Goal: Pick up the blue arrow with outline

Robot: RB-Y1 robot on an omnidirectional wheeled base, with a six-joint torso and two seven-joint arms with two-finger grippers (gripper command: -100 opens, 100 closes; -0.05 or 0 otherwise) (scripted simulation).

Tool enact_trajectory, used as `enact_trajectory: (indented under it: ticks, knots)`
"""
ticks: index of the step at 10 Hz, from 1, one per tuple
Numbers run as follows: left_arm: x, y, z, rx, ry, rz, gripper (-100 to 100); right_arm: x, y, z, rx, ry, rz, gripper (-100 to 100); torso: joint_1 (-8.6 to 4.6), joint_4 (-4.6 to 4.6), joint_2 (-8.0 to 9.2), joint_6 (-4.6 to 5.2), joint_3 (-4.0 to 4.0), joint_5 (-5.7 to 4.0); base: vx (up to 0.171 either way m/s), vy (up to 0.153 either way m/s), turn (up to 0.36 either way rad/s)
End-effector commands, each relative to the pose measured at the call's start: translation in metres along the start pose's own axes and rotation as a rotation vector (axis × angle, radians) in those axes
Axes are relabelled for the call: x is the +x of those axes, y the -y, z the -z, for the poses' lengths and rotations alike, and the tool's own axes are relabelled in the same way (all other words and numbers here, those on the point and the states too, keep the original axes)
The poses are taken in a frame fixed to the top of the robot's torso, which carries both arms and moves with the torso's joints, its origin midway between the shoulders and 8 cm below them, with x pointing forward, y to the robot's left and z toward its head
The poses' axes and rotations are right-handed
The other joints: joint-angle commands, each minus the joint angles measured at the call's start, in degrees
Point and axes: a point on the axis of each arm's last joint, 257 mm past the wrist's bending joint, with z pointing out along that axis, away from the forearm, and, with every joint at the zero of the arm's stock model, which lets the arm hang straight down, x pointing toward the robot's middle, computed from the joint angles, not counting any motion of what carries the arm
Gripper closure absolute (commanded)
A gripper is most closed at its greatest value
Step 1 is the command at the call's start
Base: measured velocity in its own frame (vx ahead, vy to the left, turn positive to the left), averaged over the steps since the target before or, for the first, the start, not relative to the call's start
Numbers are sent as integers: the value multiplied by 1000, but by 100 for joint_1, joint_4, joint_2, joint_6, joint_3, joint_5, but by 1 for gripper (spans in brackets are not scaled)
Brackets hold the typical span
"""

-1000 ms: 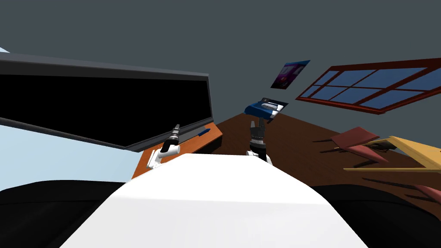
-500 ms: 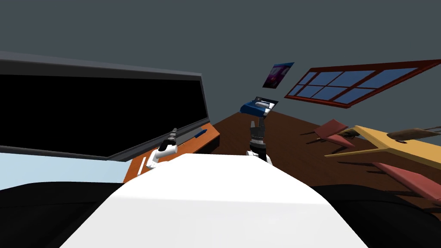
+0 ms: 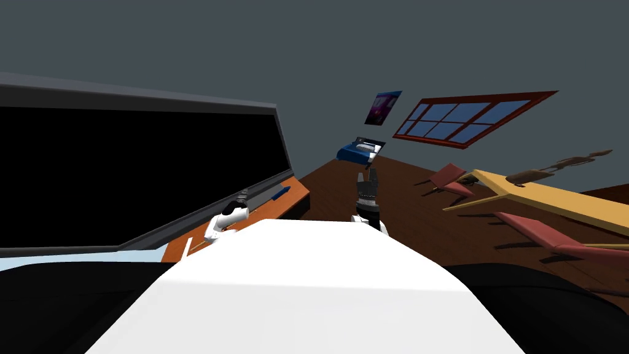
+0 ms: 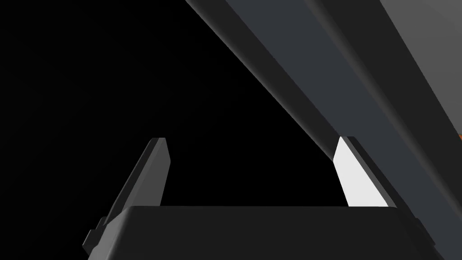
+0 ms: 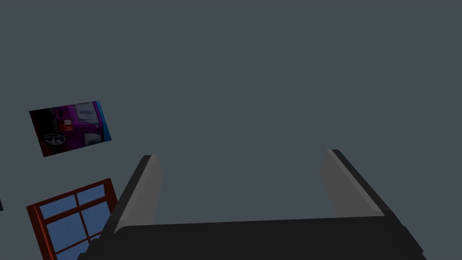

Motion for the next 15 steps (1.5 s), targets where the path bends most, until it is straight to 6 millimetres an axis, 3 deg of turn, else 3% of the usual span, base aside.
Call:
enact_trajectory:
  ticks: [1, 7, 15]
  knots:
    - [-9, -29, -6, -85, 5, 6, -100, 0, 0, 0, 0, 0, 0, 0, 0, 0, 0, 0, 0, 0, 36, -18, -176]
    - [-20, -112, -9, -333, -11, 50, -100, 0, 0, 0, 0, 0, 0, 0, -2, -1, -5, 0, -3, 0, 36, -20, -160]
    - [-7, -202, 13, -637, -75, 152, -100, 0, 0, 0, 0, 0, 0, 0, 0, -2, -8, -2, -5, 0, 46, -17, -146]
